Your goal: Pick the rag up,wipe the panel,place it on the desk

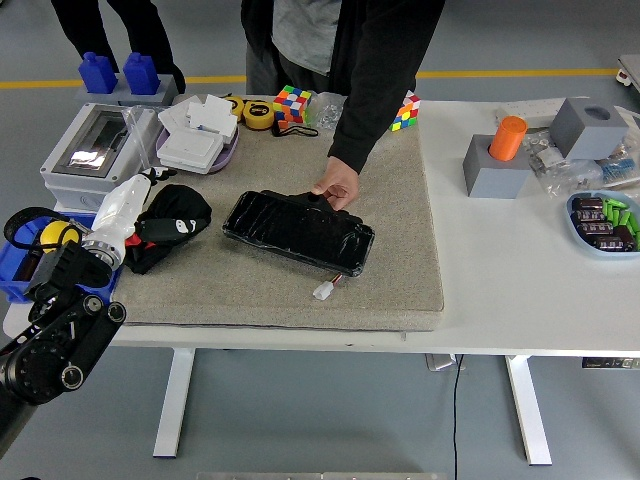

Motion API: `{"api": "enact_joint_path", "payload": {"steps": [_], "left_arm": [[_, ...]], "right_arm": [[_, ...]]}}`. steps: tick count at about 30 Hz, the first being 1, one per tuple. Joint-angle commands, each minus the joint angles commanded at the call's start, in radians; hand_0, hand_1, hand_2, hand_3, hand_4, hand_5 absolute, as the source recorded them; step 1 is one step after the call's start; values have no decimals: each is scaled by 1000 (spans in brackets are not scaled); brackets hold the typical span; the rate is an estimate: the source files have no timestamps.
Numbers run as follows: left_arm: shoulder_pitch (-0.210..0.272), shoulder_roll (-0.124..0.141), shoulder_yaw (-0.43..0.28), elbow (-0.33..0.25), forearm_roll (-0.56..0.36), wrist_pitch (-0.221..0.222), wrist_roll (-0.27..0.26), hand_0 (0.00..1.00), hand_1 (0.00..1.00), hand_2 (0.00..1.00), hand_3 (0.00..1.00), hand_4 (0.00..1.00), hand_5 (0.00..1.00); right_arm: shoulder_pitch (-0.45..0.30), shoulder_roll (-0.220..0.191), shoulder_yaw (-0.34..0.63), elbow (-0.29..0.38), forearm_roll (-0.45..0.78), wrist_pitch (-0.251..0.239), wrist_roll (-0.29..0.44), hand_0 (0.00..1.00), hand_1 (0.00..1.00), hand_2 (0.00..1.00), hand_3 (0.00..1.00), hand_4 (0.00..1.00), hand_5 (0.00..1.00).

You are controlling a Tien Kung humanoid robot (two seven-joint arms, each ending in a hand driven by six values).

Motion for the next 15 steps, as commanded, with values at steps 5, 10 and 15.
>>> {"api": "enact_joint_path", "payload": {"steps": [5, 10, 15], "left_arm": [[-14, -9, 1, 27, -10, 11, 14, 802, 781, 808, 820, 998, 345], [-30, -20, 3, 51, -13, 29, 15, 604, 639, 689, 730, 932, 141], [-42, -26, 11, 72, -26, 26, 14, 604, 639, 689, 730, 932, 141]], "right_arm": [[1, -1, 0, 1, 1, 0, 0, 590, 600, 529, 528, 876, 363], [1, -2, -3, 3, 3, -1, 0, 590, 601, 530, 526, 877, 363], [2, -2, -8, 5, 6, -1, 1, 590, 601, 530, 526, 877, 363]]}}
